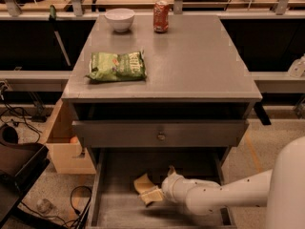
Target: Pick sponge from middle drawer and place on counter
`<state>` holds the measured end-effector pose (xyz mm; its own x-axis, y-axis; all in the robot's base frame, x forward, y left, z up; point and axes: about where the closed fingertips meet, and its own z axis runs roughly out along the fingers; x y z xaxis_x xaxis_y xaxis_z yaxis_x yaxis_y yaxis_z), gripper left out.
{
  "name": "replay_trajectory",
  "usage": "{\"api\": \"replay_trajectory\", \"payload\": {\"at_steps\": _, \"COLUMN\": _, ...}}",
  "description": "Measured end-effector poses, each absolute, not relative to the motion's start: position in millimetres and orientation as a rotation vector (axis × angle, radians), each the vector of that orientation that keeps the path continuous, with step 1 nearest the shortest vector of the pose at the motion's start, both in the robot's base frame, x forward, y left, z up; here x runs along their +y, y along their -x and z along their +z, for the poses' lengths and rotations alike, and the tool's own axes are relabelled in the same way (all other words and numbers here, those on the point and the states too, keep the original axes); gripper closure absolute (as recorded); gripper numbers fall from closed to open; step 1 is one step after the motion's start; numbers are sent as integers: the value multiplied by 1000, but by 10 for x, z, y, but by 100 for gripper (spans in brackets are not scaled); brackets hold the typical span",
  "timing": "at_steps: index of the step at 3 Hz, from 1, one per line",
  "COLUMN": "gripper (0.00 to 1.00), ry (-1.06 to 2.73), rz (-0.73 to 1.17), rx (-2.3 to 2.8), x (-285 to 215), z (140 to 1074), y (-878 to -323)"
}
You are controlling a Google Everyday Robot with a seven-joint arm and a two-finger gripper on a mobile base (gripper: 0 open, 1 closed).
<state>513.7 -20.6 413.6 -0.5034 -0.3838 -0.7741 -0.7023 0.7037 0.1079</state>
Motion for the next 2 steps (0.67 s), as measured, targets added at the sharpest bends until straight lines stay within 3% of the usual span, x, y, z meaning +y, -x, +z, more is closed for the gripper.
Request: {"api": "replay_trajectory", "payload": {"at_steps": 2, "gripper": 0, "ry": 852, "rz": 484, "rx": 2116, "x": -40, "z": 3761, "y": -5159}}
